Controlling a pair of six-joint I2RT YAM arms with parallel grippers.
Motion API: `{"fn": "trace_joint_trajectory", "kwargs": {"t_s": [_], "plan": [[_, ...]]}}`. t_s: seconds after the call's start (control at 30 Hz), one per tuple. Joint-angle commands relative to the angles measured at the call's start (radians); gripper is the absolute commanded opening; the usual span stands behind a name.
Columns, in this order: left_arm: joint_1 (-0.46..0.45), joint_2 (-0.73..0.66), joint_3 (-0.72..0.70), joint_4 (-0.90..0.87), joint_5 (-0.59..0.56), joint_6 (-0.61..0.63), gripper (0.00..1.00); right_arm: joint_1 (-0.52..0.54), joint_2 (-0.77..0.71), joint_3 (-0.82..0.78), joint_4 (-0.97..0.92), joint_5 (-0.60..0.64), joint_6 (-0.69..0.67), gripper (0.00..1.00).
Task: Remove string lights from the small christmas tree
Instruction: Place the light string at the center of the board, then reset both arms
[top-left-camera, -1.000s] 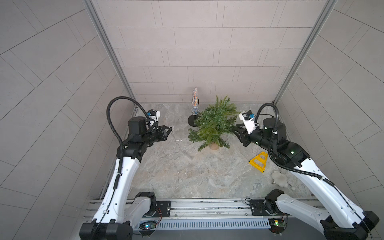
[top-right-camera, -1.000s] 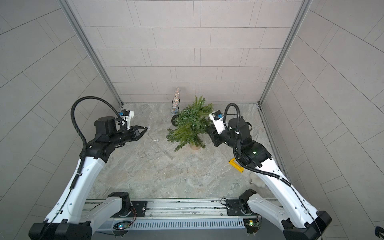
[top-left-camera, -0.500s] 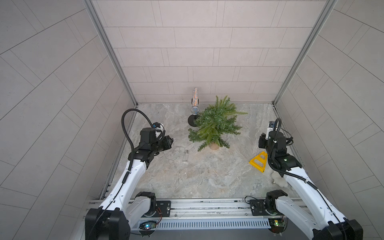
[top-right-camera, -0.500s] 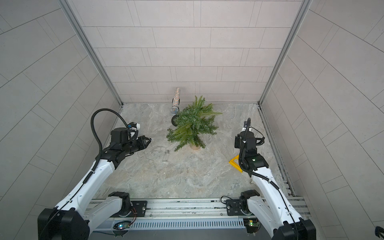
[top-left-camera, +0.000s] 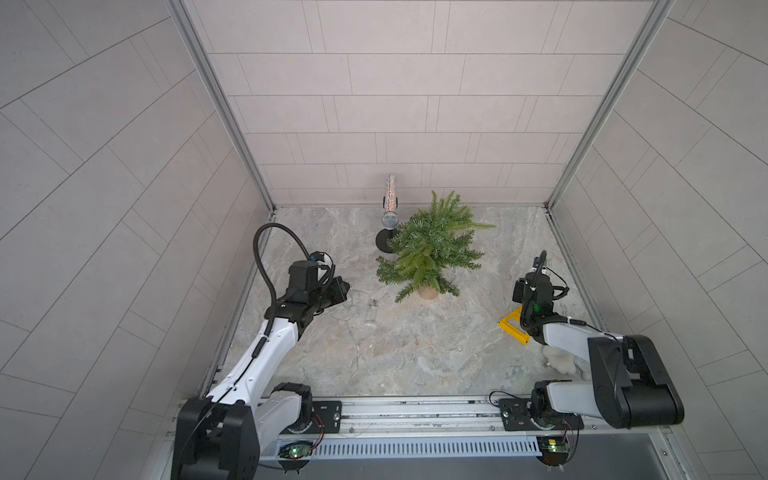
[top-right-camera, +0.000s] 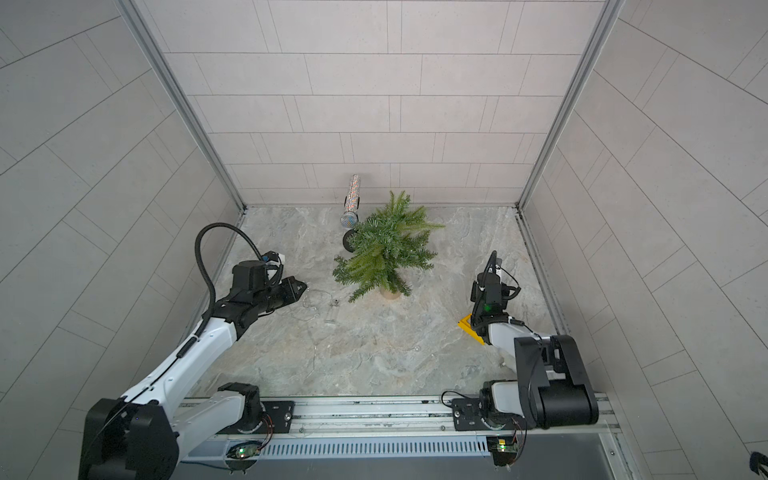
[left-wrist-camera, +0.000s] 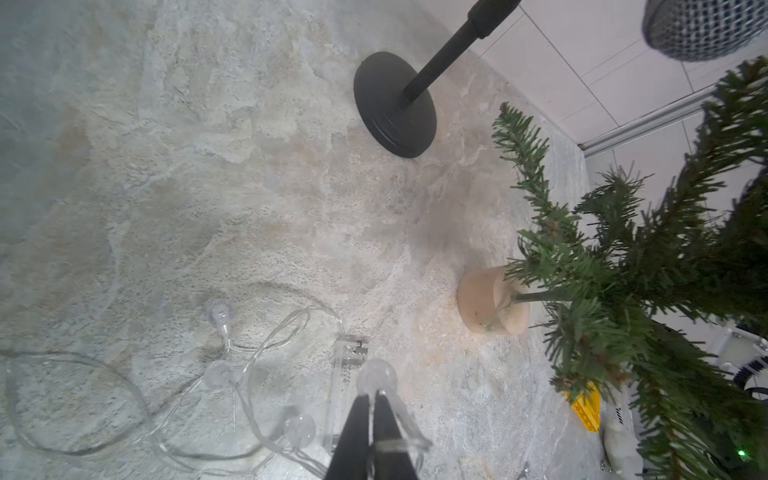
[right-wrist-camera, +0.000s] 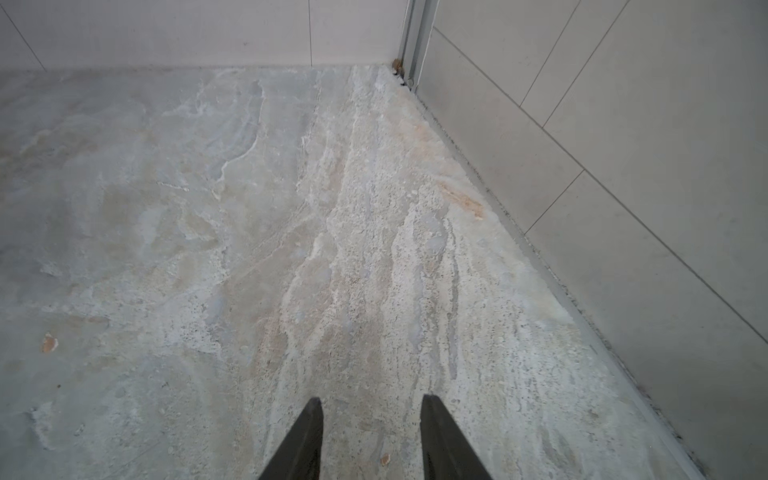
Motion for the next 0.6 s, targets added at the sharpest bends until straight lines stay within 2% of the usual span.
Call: {"fn": "trace_joint_trajectory", "kwargs": {"t_s": [0.0,0.03,0.1,0.13,0.2,0.23,0.37,0.4,0.47,0.53,0.57], "plan": [[-0.006,0.005,-0.012,0.039,-0.024,-0.003,0.11,-0.004,0.030,0.031,0.134,-0.017,-0.011,0.42],[-0.005,0.011,-0.012,0.039,-0.032,-0.003,0.16,-0.008,0.057,0.038,0.163,-0.019,-0.016,0.43],[-0.006,0.023,-0.011,0.041,-0.051,0.000,0.34,-0.016,0.129,0.042,0.251,-0.094,-0.048,0.47],[-0.006,0.025,-0.009,0.042,-0.082,0.005,0.46,-0.008,0.134,0.081,0.180,-0.146,-0.079,0.48],[-0.005,0.019,0.002,0.040,-0.195,0.024,0.85,0.006,0.160,0.150,0.058,-0.206,-0.105,0.48],[-0.006,0.013,0.015,0.045,-0.276,0.042,1.00,0.018,0.165,0.134,0.094,-0.192,-0.137,0.48],[-0.003,0.016,0.083,0.115,-0.514,0.112,1.00,0.016,0.229,0.004,0.406,-0.243,-0.163,0.53],[-0.005,0.022,0.100,0.124,-0.557,0.136,1.00,0.016,0.227,-0.010,0.446,-0.236,-0.155,0.60],[-0.005,0.033,0.129,0.145,-0.678,0.186,1.00,0.015,0.204,0.007,0.370,-0.225,-0.151,0.62],[0.000,0.033,0.108,0.195,-0.800,0.233,1.00,0.014,0.225,-0.005,0.428,-0.225,-0.151,0.66],[0.005,0.030,0.080,0.246,-0.841,0.262,1.00,0.014,0.226,-0.006,0.437,-0.225,-0.148,0.98]]}}
